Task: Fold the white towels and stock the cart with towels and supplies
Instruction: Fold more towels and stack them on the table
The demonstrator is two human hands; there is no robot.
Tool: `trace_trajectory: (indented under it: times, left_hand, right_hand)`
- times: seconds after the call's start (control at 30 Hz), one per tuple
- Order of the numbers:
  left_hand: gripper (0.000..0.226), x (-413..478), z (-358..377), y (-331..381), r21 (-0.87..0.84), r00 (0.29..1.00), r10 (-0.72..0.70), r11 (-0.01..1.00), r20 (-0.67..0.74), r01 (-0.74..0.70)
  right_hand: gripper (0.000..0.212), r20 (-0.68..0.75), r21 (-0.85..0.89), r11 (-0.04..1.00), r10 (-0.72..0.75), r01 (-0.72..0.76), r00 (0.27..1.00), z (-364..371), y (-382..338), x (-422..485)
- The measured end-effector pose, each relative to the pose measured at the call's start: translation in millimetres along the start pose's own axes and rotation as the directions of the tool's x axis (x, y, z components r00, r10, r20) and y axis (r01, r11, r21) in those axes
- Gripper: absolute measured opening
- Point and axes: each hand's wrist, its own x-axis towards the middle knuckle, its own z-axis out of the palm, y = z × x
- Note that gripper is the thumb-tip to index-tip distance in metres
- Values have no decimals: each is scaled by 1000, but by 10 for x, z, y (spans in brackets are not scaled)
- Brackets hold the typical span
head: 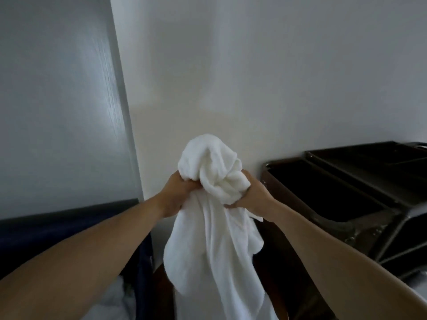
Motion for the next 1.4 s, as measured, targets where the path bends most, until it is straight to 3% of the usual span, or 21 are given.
trace_trajectory:
  times: [0.17, 0.27, 0.33, 0.43, 0.5, 0.6, 0.73, 0.83, 0.9, 0.97, 1.07, 1.13, 1.2, 1.3, 1.4]
  left_hand:
    - [45, 81, 315, -270, -17, 999, -36, 999, 39, 36]
    - [41, 136, 397, -296, 31, 993, -63, 998, 98, 60]
    - [41, 146, 399, -311, 185, 978, -131, 978, 165, 100]
    - [58, 61, 352, -350, 392, 893, -389, 876, 225, 283]
    - [82, -6, 301, -422, 373, 826, -512, 833, 237, 409]
    - [115, -59, 323, -502, 328, 798, -565, 810, 209, 487]
    - [114, -205, 667, -584, 523, 755, -624, 721, 204, 454]
    - [84, -281, 951, -725, 490, 771, -569, 778, 286, 392]
    - [61, -281, 1057, -818, 504, 867, -476, 791, 148, 348]
    - [47, -240, 1052, -834, 528, 916, -401, 772, -30, 355]
    - [48, -183, 947, -714, 496, 944, -328, 814, -39, 304]
    - [48, -170, 866, -532, 436, 970, -243, 870, -21, 228]
    - [44, -158, 778, -343, 332, 986, -169, 929, -10, 163]
    - [42, -156, 666, -135, 123, 989, -146, 981, -35, 150]
    - [41, -183, 613, -38, -74, 983, -174, 983, -49, 170]
  right_hand:
    - [49, 129, -120, 988, 113, -98, 985, -384, 341, -20]
    - [51, 211, -142, 986, 113, -84, 971, -485, 450, 59]
    - [54, 275, -191, 978, 130, -78, 953, -517, 507, 132]
    - [49, 375, -378, 925, 123, 30, 919, -526, 617, 238]
    - [51, 422, -474, 871, 97, 128, 901, -472, 707, 271]
    - [49, 434, -450, 873, 31, 186, 901, -363, 858, 314]
    - [43, 459, -418, 857, -89, 303, 884, -206, 887, 323]
    - [36, 431, -348, 881, -154, 321, 889, -99, 800, 281]
    - [34, 411, -321, 888, -181, 328, 893, -59, 739, 258]
    - [31, 396, -262, 911, -198, 317, 897, -74, 701, 252]
    - [35, 428, -185, 950, -152, 251, 891, -246, 678, 288]
    - [50, 504, -306, 917, -74, 258, 860, -405, 660, 331]
    - [46, 504, -483, 839, 33, 250, 863, -543, 668, 359]
    - [20, 376, -507, 850, 68, 144, 924, -709, 704, 401]
    - [32, 221, -346, 935, 8, 71, 975, -769, 655, 403]
